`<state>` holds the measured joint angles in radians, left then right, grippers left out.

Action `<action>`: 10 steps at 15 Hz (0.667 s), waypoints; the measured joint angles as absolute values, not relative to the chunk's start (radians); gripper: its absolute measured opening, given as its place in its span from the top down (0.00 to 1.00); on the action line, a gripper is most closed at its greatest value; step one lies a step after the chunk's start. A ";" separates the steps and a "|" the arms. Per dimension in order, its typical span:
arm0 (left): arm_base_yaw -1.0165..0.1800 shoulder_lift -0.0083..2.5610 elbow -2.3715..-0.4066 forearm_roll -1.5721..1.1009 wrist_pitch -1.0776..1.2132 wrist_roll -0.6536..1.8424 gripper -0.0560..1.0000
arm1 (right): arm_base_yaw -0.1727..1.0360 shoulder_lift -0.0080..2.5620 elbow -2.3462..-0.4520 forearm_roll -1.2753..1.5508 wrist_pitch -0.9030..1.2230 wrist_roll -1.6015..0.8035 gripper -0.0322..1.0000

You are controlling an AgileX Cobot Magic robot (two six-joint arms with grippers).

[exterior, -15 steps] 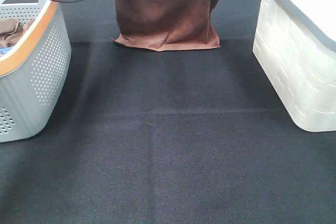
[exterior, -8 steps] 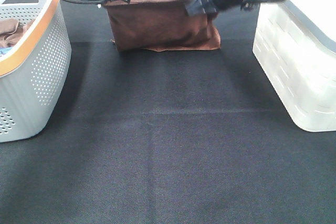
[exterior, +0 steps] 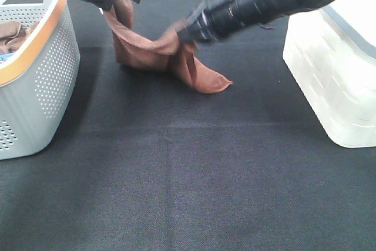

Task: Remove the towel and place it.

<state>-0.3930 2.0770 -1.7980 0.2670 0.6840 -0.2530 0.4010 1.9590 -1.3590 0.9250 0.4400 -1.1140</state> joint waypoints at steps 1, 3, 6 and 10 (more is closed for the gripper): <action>-0.393 2.077 -1.798 0.253 0.710 -0.253 0.95 | 0.401 1.959 -1.370 0.671 0.438 -0.844 0.97; -0.393 2.077 -1.798 0.202 0.791 -0.243 0.95 | 0.399 1.959 -1.403 0.229 0.479 -0.374 0.97; -0.402 2.077 -1.799 0.007 0.925 -0.168 0.95 | 0.402 1.955 -1.446 -0.180 0.678 0.062 0.97; -0.404 2.077 -1.799 -0.066 1.069 -0.136 0.95 | 0.411 1.921 -1.446 -0.187 0.765 0.072 0.97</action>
